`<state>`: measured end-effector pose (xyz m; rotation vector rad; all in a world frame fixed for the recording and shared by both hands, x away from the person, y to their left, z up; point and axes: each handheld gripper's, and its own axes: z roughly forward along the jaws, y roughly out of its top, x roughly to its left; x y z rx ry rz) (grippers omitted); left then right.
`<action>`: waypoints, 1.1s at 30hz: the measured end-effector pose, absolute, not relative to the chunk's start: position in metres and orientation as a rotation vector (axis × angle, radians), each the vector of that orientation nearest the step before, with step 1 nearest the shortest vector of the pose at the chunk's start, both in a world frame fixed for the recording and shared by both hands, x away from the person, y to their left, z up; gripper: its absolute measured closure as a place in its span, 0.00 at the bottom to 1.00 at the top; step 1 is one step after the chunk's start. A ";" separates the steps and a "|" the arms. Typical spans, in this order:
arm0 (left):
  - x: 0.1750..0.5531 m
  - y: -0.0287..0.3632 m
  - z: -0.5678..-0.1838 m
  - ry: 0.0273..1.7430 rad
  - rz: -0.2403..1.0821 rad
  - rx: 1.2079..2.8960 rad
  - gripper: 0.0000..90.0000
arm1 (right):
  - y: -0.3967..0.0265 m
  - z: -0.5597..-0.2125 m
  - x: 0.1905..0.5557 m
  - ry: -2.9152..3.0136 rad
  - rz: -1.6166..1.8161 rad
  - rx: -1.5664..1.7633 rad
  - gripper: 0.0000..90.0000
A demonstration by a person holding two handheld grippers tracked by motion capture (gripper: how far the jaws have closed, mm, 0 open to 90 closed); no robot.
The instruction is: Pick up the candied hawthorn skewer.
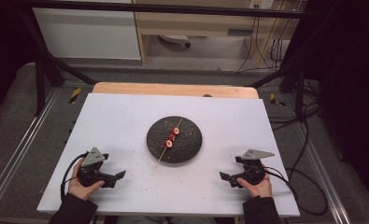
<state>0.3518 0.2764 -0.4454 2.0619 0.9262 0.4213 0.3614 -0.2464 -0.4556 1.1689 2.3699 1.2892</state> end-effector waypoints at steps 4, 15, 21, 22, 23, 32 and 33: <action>0.351 0.275 -0.444 0.926 0.428 2.061 0.02 | -0.247 -0.455 0.361 2.368 1.293 1.166 0.01; 0.352 0.270 -0.440 0.921 0.431 2.056 0.03 | -0.247 -0.453 0.361 2.360 1.305 1.158 0.01; 0.353 0.265 -0.438 0.920 0.431 2.062 0.03 | -0.248 -0.452 0.361 2.356 1.307 1.158 0.01; 0.353 0.264 -0.437 0.920 0.430 2.063 0.03 | -0.248 -0.452 0.361 2.358 1.307 1.153 0.01; 0.353 0.263 -0.437 0.920 0.429 2.064 0.03 | -0.248 -0.452 0.361 2.357 1.306 1.149 0.01; 0.356 0.252 -0.432 0.927 0.423 2.071 0.03 | -0.248 -0.452 0.361 2.354 1.304 1.155 0.01; 0.356 0.251 -0.431 0.923 0.425 2.073 0.03 | -0.248 -0.452 0.361 2.352 1.305 1.156 0.01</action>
